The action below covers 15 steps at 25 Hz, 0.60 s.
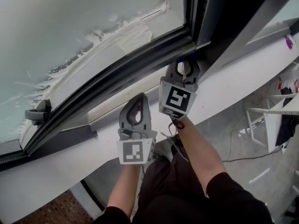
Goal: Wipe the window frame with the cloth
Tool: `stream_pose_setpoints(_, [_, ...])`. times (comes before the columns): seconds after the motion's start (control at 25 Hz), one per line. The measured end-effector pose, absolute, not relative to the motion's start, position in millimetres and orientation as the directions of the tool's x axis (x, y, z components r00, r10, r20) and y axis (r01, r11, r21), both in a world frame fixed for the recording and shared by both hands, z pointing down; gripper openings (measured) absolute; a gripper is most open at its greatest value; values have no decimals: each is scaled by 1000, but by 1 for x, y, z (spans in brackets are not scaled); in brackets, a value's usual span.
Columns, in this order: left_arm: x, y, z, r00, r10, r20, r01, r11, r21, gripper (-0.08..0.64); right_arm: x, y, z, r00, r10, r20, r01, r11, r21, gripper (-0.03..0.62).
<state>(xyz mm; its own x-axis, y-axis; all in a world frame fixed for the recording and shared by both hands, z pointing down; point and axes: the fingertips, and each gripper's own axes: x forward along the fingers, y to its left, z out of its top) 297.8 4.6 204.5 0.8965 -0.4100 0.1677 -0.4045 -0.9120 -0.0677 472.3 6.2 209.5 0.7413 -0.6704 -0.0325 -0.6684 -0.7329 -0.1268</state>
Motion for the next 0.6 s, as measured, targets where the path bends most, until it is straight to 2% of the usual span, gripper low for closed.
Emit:
stream_pose_setpoints(0.16, [296,6,204,897,-410,166,-404,-912,-70,5,473,7,202,740,-670,-58,-672,-732,-110,51])
stream_pose_setpoints(0.4, [288,1,203,881,-442,170,-438,-897,-60,5,468,6,177,720,-675,-159,-685,-729,-4,51])
stream_pose_setpoints(0.6, [283,0,198,873,-460,161,-456,-888,-67,5,468,7,171,709,-686,-167,-696,-718,-2,51])
